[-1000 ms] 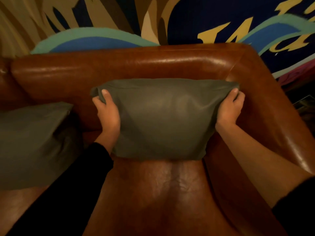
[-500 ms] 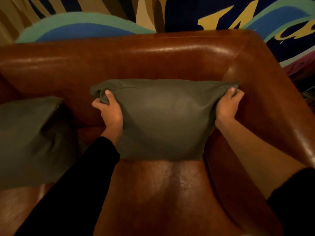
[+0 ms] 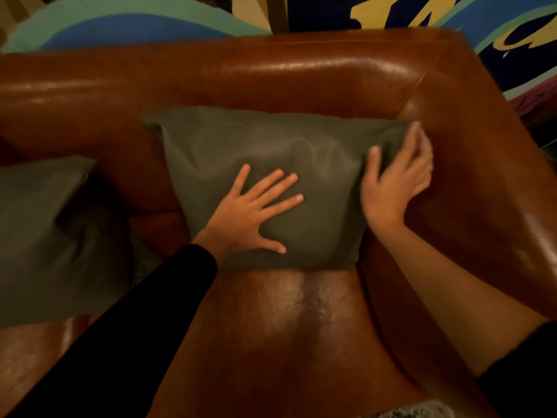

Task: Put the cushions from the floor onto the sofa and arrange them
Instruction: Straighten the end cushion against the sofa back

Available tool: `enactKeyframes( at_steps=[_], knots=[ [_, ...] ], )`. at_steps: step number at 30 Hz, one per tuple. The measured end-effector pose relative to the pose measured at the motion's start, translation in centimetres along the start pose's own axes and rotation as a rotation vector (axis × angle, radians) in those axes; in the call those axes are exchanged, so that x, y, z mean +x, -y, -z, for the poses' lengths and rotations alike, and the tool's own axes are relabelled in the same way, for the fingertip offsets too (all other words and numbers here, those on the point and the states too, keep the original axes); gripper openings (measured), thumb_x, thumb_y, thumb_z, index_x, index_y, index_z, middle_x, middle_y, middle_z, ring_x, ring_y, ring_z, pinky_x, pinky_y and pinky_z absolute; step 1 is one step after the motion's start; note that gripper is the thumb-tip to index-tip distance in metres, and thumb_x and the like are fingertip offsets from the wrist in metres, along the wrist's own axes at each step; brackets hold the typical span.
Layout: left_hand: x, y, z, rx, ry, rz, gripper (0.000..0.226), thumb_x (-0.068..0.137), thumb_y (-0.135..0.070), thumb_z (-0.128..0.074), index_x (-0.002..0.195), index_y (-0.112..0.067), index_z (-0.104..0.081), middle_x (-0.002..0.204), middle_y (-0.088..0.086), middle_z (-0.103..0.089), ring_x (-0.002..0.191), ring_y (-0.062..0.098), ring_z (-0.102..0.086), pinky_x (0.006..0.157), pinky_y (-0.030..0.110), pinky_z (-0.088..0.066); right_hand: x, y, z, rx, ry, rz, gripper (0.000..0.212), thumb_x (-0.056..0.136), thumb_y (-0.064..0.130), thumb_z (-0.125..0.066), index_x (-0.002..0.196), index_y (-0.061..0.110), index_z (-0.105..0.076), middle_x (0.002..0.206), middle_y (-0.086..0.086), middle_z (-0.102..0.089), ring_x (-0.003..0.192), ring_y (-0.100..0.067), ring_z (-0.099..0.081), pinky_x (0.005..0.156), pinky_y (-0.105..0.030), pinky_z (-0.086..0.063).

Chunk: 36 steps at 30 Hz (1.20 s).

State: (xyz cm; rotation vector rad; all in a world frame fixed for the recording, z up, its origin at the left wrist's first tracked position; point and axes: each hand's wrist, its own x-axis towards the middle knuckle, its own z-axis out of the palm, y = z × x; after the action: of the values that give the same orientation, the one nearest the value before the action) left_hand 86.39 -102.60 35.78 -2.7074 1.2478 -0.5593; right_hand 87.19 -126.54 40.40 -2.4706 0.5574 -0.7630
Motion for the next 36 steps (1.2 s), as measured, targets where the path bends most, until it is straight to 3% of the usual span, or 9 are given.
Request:
enactKeyframes(
  at_steps=[3, 6, 11, 19, 23, 26, 29, 32, 36],
  knots=[
    [1.0, 1.1, -1.0, 0.053, 0.063, 0.016, 0.106, 0.062, -0.086, -0.038, 0.149, -0.029, -0.021, 0.156, 0.002, -0.017, 0.145, 0.023, -0.014, 0.112, 0.057, 0.010, -3.1, 0.1, -1.1, -0.034, 0.173, 0.596, 0.061, 0.093, 0.043, -0.046, 0.144, 0.011, -0.035, 0.149, -0.020, -0.035, 0.139, -0.029, -0.024, 0.113, -0.046, -0.011],
    [0.4, 1.2, -2.2, 0.111, 0.042, 0.002, 0.106, 0.065, -0.085, -0.037, 0.152, -0.030, -0.009, 0.156, 0.005, -0.019, 0.148, 0.020, 0.005, 0.112, 0.057, 0.011, -4.5, -0.2, -2.4, -0.149, 0.359, 0.899, 0.071, 0.089, 0.058, -0.045, 0.146, 0.017, -0.033, 0.153, -0.017, -0.027, 0.142, -0.028, -0.016, 0.115, -0.049, -0.001],
    [1.3, 2.5, -1.4, 0.051, 0.000, -0.073, 0.093, 0.079, -0.079, -0.032, 0.150, -0.021, -0.022, 0.155, 0.009, -0.026, 0.143, 0.026, -0.019, 0.112, 0.056, 0.003, -1.5, -2.0, -3.6, -0.289, 0.387, 1.019, 0.089, 0.078, 0.079, -0.040, 0.148, 0.027, -0.027, 0.155, -0.011, -0.026, 0.143, -0.027, -0.020, 0.116, -0.045, -0.006],
    [-5.9, 5.7, -0.1, 0.198, -0.047, -0.119, 0.057, 0.102, -0.042, -0.034, 0.152, -0.023, -0.014, 0.161, 0.003, 0.002, 0.148, 0.021, 0.000, 0.116, 0.047, -0.010, -2.5, -2.6, -2.7, -0.307, 0.326, 1.023, 0.088, 0.079, 0.079, -0.040, 0.148, 0.028, -0.026, 0.155, -0.011, -0.027, 0.142, -0.034, -0.021, 0.113, -0.055, -0.009],
    [-7.1, 0.8, -0.4, 0.133, -0.057, -0.289, 0.065, 0.090, -0.012, -0.040, 0.149, -0.026, -0.018, 0.161, 0.003, -0.003, 0.147, 0.023, -0.002, 0.116, 0.051, 0.005, -5.3, -2.8, -1.5, -0.393, 0.287, 0.868, 0.084, 0.081, 0.070, -0.047, 0.150, 0.028, -0.022, 0.155, -0.016, -0.023, 0.142, -0.036, -0.016, 0.105, -0.069, -0.007],
    [-8.0, -1.0, -1.4, 0.125, 0.025, -0.355, 0.083, 0.075, -0.024, -0.069, 0.145, -0.029, -0.026, 0.157, -0.002, -0.019, 0.142, 0.024, -0.017, 0.116, 0.047, 0.009, -9.2, -3.5, -1.3, -0.359, 0.244, 0.704, 0.077, 0.086, 0.061, -0.048, 0.149, 0.025, -0.023, 0.153, -0.021, -0.025, 0.141, -0.036, -0.015, 0.104, -0.070, -0.009],
    [-10.0, -1.0, -2.3, 0.110, 0.046, 0.047, 0.109, 0.064, -0.046, -0.080, 0.149, -0.038, -0.012, 0.161, 0.004, 0.002, 0.147, 0.021, 0.007, 0.111, 0.058, 0.001, -11.9, -3.9, -1.0, -0.210, 0.237, 0.329, 0.089, 0.081, 0.065, -0.051, 0.150, 0.021, -0.018, 0.155, -0.026, -0.014, 0.143, -0.043, -0.010, 0.108, -0.064, -0.012],
    [-12.1, -1.5, -2.4, -0.023, -0.042, 0.405, 0.093, 0.074, -0.065, -0.060, 0.149, -0.037, -0.014, 0.155, 0.022, -0.008, 0.146, 0.034, 0.000, 0.099, 0.074, -0.014, -12.6, -4.2, -0.3, 0.234, 0.356, -0.104, 0.119, 0.068, 0.060, -0.072, 0.152, 0.017, 0.002, 0.158, -0.019, 0.004, 0.146, -0.032, 0.000, 0.117, -0.039, -0.007],
    [-11.4, -2.1, -2.5, -0.832, -0.072, 0.939, 0.101, 0.081, -0.065, -0.049, 0.152, -0.019, 0.006, 0.157, 0.021, 0.009, 0.146, 0.025, 0.000, 0.118, 0.046, -0.013, -11.4, -5.7, -1.8, 0.710, 0.494, -0.729, 0.121, 0.057, 0.088, -0.054, 0.151, 0.034, -0.001, 0.155, 0.015, -0.019, 0.139, -0.004, -0.027, 0.118, -0.037, -0.022]
  ],
)
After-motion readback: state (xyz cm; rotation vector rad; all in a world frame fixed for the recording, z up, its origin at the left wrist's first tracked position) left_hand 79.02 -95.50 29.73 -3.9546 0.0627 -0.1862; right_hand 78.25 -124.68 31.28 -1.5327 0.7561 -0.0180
